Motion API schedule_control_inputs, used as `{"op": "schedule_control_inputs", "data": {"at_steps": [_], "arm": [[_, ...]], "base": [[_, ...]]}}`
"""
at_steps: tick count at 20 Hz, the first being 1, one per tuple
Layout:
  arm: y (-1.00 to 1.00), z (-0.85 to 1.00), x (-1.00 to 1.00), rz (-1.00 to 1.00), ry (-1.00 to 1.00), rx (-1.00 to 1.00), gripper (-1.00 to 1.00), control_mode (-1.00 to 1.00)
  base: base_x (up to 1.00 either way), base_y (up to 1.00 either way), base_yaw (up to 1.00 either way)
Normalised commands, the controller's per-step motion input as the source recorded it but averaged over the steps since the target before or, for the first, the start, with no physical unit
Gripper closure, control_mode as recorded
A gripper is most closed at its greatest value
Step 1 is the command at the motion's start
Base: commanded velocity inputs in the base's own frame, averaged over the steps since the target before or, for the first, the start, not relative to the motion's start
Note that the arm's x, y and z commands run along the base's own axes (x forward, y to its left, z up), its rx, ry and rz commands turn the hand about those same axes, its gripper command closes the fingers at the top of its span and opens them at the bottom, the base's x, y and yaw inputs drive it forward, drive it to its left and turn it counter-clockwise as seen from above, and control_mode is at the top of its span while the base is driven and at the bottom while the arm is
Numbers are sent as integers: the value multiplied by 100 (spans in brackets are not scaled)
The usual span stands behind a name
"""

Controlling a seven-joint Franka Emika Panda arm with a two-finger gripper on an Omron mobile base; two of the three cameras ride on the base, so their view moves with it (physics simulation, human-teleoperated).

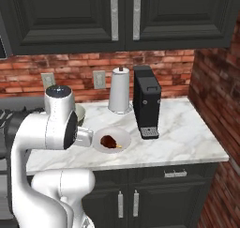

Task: Place one of the steaks on the plate and the other in the bowl. Then place the bowl in the fridge.

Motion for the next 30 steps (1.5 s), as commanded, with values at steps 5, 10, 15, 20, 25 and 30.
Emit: {"op": "schedule_control_inputs", "data": {"at_steps": [5, 10, 15, 20, 25, 30], "arm": [[-2, 20, 6, 0, 0, 16, -100, -100], [-6, 5, 22, -4, 0, 17, -100, -100], [0, -1, 55, -20, 0, 10, -100, -100], [-10, -11, 32, -17, 8, 9, -100, -100], [36, -7, 30, -1, 11, 0, -100, -100], [24, 0, 22, -1, 1, 0, -100, -100]], "base": [[0, 0, 0], [0, 0, 0], [0, 0, 0], [0, 0, 0], [0, 0, 0], [0, 0, 0]]}}
